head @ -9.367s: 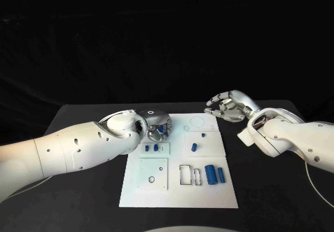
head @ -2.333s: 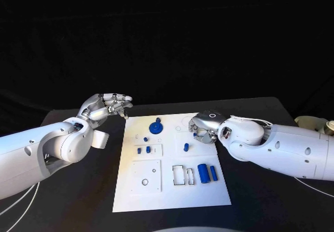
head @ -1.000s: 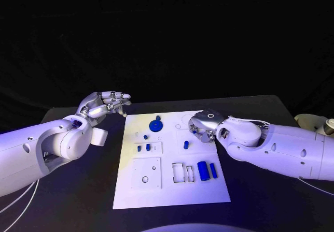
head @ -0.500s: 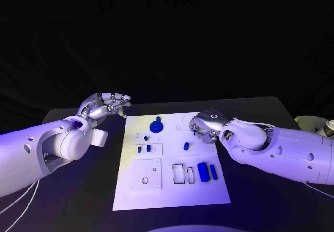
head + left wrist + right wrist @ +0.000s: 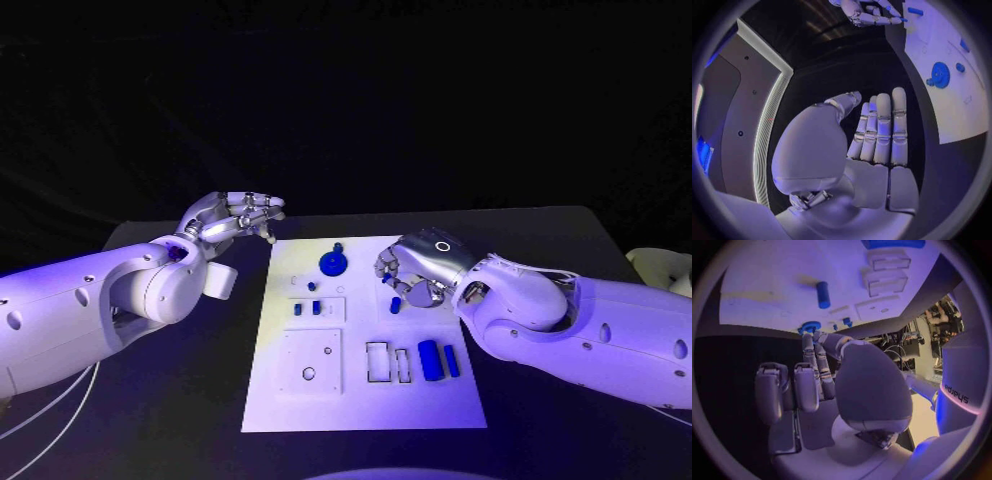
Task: Assemble the parts on the task board
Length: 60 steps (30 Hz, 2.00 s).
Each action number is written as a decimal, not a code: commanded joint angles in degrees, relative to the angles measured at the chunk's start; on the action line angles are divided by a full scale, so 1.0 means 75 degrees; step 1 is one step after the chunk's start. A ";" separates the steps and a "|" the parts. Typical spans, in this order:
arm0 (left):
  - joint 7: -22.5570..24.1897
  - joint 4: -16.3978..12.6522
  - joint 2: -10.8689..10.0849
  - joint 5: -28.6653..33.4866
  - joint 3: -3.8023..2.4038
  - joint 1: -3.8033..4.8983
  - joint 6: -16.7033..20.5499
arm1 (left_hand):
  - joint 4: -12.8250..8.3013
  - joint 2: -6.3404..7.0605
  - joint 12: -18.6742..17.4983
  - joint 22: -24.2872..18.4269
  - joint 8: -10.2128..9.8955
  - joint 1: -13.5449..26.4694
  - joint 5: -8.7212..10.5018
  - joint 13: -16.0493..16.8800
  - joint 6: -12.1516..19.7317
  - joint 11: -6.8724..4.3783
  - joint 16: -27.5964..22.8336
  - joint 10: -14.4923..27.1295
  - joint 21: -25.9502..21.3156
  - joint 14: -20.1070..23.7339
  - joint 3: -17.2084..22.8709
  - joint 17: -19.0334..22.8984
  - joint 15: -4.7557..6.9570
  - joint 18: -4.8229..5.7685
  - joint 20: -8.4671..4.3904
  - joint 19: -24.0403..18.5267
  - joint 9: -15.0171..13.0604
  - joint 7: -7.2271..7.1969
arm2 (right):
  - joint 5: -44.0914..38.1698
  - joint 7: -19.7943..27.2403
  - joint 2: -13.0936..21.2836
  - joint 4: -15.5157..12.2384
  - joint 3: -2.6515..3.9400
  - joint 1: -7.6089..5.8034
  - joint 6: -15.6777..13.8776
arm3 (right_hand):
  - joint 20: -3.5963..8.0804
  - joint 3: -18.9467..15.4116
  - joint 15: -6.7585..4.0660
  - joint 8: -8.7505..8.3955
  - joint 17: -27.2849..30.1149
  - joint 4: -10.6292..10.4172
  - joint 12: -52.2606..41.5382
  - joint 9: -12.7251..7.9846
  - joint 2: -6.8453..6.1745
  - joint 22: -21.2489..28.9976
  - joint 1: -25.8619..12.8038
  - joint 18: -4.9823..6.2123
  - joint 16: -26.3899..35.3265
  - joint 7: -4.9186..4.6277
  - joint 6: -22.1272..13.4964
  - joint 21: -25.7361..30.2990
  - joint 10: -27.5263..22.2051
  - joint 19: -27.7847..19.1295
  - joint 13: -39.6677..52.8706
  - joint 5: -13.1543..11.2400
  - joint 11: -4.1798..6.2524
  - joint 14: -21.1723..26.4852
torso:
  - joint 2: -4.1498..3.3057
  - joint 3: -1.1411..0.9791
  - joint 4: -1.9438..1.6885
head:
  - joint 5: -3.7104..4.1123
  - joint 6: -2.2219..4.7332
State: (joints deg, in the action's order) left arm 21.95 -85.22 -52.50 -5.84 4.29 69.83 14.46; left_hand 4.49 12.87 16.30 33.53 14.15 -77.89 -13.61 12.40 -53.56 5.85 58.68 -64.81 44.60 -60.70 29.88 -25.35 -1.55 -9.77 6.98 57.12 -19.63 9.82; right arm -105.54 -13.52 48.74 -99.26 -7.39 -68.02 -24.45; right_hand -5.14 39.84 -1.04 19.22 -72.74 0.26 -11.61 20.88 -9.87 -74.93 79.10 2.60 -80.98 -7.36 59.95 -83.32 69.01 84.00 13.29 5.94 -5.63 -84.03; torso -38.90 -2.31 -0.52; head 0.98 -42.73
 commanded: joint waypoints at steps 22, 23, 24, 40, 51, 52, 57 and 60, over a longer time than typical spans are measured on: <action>0.0035 0.0877 0.1208 0.0174 -0.0010 0.0013 -0.0117 | 0.0014 -0.0006 -0.0003 -0.0025 -0.0044 -0.0057 -0.0036 -0.0009 0.0069 0.0024 -0.0040 0.0114 -0.0065 0.0024 -0.0046 0.0028 -0.0053 -0.0086 0.0028 0.0036 0.0020 0.0059 | 0.0187 0.0455 -0.1463 0.0256 -0.0102 0.1152 -0.0112 | 0.0056 -0.0047 -0.0036 0.0040 0.0058 0.0050 0.0066 0.0025 0.0009 -0.1545 -0.0140 -0.0126 0.0013 0.0007 0.0033 0.0015 0.0359 0.0325 0.0001 0.0025 0.0352 -0.0341 | 0.0021 0.0045 -0.0057 | -0.1103 -0.0465; 0.0035 0.0883 0.1216 0.0174 -0.0010 0.0013 -0.0120 | 0.0014 -0.0006 -0.0003 -0.0025 -0.0044 -0.0057 -0.0036 -0.0009 0.0069 0.0024 -0.0040 0.0114 -0.0065 0.0024 -0.0046 0.0028 -0.0053 -0.0086 0.0028 0.0036 0.0020 0.0059 | 0.0185 0.0454 -0.1473 0.0266 -0.0103 0.1164 -0.0095 | 0.0056 -0.0053 -0.0036 0.0039 0.0060 0.0052 0.0070 0.0026 0.0007 -0.1542 -0.0145 -0.0124 0.0014 0.0006 0.0031 0.0021 0.0357 0.0321 0.0002 0.0021 0.0352 -0.0341 | 0.0020 0.0046 -0.0056 | -0.1112 -0.0474; 0.0033 0.0893 0.1226 0.0174 -0.0011 0.0014 -0.0122 | 0.0014 -0.0006 -0.0003 -0.0025 -0.0044 -0.0057 -0.0036 -0.0009 0.0069 0.0024 -0.0040 0.0114 -0.0065 0.0024 -0.0046 0.0028 -0.0053 -0.0086 0.0028 0.0036 0.0020 0.0059 | 0.0182 0.0453 -0.1486 0.0279 -0.0106 0.1180 -0.0063 | 0.0056 -0.0053 -0.0036 0.0039 0.0060 0.0052 0.0070 0.0026 0.0007 -0.1542 -0.0145 -0.0124 0.0014 0.0006 0.0031 0.0021 0.0357 0.0321 0.0002 0.0021 0.0352 -0.0341 | 0.0020 0.0046 -0.0057 | -0.1122 -0.0485; -0.0058 0.0924 0.1182 0.0175 -0.0010 0.0014 -0.0115 | 0.0012 -0.0030 0.0000 -0.0034 -0.0052 -0.0074 -0.0061 -0.0009 0.0077 0.0029 -0.0052 0.0132 -0.0085 0.0048 -0.0041 0.0041 -0.0060 -0.0086 0.0034 0.0028 0.0025 0.0062 | 0.0118 0.0383 -0.1452 0.0384 -0.0125 0.1233 0.0213 | 0.0055 -0.0080 -0.0035 0.0042 0.0057 0.0058 0.0082 0.0036 0.0002 -0.1544 -0.0169 -0.0125 0.0011 0.0007 0.0029 0.0019 0.0359 0.0322 0.0006 -0.0001 0.0353 -0.0342 | 0.0018 0.0043 -0.0065 | -0.1159 -0.0558; -0.0061 0.0917 0.1166 0.0175 -0.0009 0.0014 -0.0115 | 0.0018 -0.0032 0.0002 -0.0036 -0.0054 -0.0068 -0.0063 -0.0009 0.0080 0.0032 -0.0053 0.0136 -0.0090 0.0052 -0.0046 0.0043 -0.0063 -0.0086 0.0036 0.0027 0.0027 0.0066 | 0.0124 0.0381 -0.1484 0.0467 -0.0133 0.1238 0.0296 | 0.0054 -0.0107 -0.0036 0.0048 0.0062 0.0066 0.0093 0.0048 0.0001 -0.1543 -0.0189 -0.0124 0.0013 0.0011 0.0033 0.0024 0.0365 0.0320 0.0011 -0.0024 0.0356 -0.0342 | 0.0015 0.0049 -0.0064 | -0.1170 -0.0566; -0.0061 0.0917 0.1166 0.0175 -0.0009 0.0014 -0.0116 | 0.0018 -0.0032 0.0002 -0.0036 -0.0054 -0.0068 -0.0063 -0.0009 0.0080 0.0032 -0.0053 0.0136 -0.0090 0.0052 -0.0046 0.0043 -0.0063 -0.0086 0.0036 0.0027 0.0027 0.0066 | 0.0126 0.0385 -0.1490 0.0473 -0.0134 0.1240 0.0294 | 0.0054 -0.0107 -0.0036 0.0048 0.0062 0.0066 0.0093 0.0048 0.0001 -0.1543 -0.0189 -0.0124 0.0013 0.0011 0.0033 0.0024 0.0365 0.0320 0.0011 -0.0024 0.0356 -0.0342 | 0.0016 0.0047 -0.0066 | -0.1175 -0.0571; -0.0059 0.0920 0.1164 0.0176 -0.0009 0.0014 -0.0116 | 0.0018 -0.0032 0.0002 -0.0036 -0.0054 -0.0068 -0.0063 -0.0009 0.0080 0.0032 -0.0053 0.0136 -0.0090 0.0052 -0.0046 0.0043 -0.0063 -0.0086 0.0036 0.0027 0.0027 0.0066 | 0.0147 0.0405 -0.1521 0.0492 -0.0141 0.1250 0.0281 | 0.0054 -0.0107 -0.0036 0.0048 0.0062 0.0066 0.0093 0.0048 0.0001 -0.1543 -0.0189 -0.0124 0.0013 0.0011 0.0033 0.0024 0.0365 0.0320 0.0011 -0.0024 0.0356 -0.0342 | 0.0017 0.0044 -0.0066 | -0.1180 -0.0579; -0.0059 0.0922 0.1163 0.0176 -0.0009 0.0014 -0.0123 | 0.0024 -0.0038 0.0005 -0.0038 -0.0055 -0.0063 -0.0065 -0.0008 0.0080 0.0034 -0.0054 0.0138 -0.0096 0.0055 -0.0050 0.0046 -0.0065 -0.0086 0.0039 0.0026 0.0028 0.0067 | 0.0156 0.0413 -0.1536 0.0504 -0.0144 0.1253 0.0285 | 0.0054 -0.0107 -0.0036 0.0048 0.0062 0.0066 0.0093 0.0048 0.0001 -0.1543 -0.0189 -0.0124 0.0013 0.0011 0.0033 0.0024 0.0365 0.0320 0.0011 -0.0024 0.0356 -0.0342 | 0.0021 0.0046 -0.0063 | -0.1181 -0.0577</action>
State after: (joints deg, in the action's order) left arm 21.25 -78.24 -43.83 -4.85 4.29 69.88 14.39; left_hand 4.66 12.87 16.30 33.29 13.96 -77.89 -13.84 12.40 -53.15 6.04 58.47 -64.20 44.20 -60.49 29.71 -25.06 -1.76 -9.76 6.98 57.12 -19.47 10.22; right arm -103.99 -10.65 37.30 -95.62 -8.34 -58.78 -23.49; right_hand -5.14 39.36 -1.04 19.45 -72.30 0.72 -11.29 21.19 -9.84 -74.94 78.41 2.61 -80.98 -7.28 59.81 -83.31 70.72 84.00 13.30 6.06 -4.25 -84.03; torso -38.77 -1.97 -1.01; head -7.86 -47.08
